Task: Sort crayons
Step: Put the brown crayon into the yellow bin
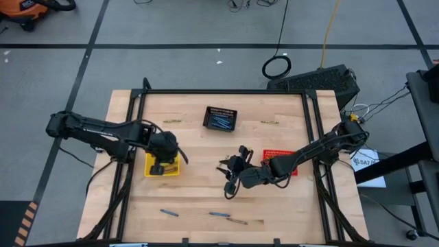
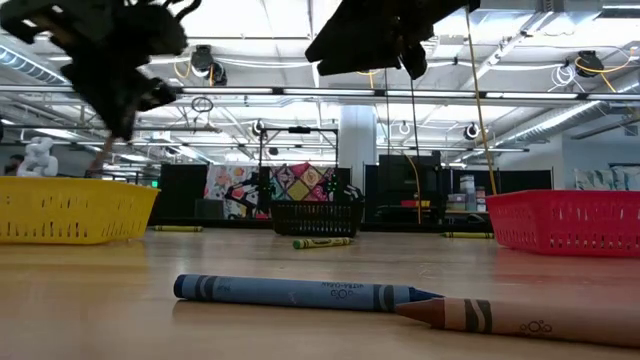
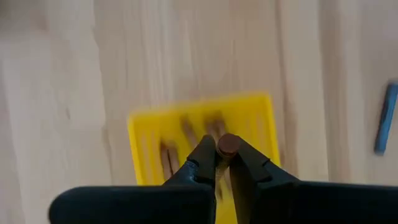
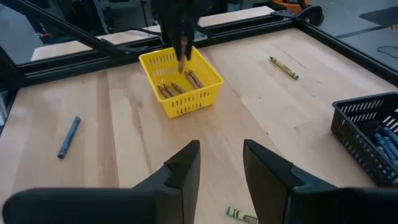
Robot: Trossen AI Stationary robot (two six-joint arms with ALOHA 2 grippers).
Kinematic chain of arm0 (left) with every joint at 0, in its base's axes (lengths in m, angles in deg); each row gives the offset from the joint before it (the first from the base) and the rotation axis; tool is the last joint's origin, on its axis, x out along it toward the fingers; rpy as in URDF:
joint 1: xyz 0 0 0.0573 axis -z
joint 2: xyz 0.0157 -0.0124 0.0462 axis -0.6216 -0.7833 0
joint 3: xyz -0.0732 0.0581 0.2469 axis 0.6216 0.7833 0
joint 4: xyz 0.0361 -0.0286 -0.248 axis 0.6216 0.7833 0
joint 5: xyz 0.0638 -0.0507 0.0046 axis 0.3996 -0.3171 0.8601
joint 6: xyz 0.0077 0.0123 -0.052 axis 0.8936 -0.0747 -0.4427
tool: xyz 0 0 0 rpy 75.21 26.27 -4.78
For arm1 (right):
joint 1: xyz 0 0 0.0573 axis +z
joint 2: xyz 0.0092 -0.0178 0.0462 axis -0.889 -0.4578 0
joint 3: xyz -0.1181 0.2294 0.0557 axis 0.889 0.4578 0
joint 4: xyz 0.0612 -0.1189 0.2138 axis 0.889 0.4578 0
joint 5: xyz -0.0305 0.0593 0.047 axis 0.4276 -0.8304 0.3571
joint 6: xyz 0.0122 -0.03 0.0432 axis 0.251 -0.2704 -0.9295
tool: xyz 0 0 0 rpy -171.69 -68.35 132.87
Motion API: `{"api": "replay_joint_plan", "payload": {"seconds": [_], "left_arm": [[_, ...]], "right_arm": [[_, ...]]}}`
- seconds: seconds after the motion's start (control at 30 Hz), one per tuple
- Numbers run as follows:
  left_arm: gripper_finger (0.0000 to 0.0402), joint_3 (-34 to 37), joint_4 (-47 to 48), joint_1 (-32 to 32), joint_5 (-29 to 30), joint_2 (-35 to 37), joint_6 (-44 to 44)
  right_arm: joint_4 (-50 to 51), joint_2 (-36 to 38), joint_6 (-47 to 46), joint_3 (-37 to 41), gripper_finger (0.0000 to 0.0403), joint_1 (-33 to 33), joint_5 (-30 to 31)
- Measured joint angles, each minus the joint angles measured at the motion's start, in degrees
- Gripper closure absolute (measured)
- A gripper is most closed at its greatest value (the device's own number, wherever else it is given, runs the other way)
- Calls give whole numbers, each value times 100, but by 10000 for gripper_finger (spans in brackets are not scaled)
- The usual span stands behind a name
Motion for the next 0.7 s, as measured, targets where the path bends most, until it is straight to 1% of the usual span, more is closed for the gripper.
{"api": "replay_joint_plan", "payload": {"seconds": [0.13, 0.33, 0.5, 0.7], "left_arm": [[387, 0, 607, 2, -90, -2, -49], [386, 1, 1037, 7, -184, -36, -194], [386, 2, 955, 7, -234, -110, -193], [386, 77, 865, 7, -252, -428, -193]], "right_arm": [[2, -1, 0, 0, 293, -37, 6], [2, -2, -1, 0, 293, -36, 6], [1, -2, -2, 0, 293, -35, 6], [50, -4, -168, 0, 293, -35, 3]]}}
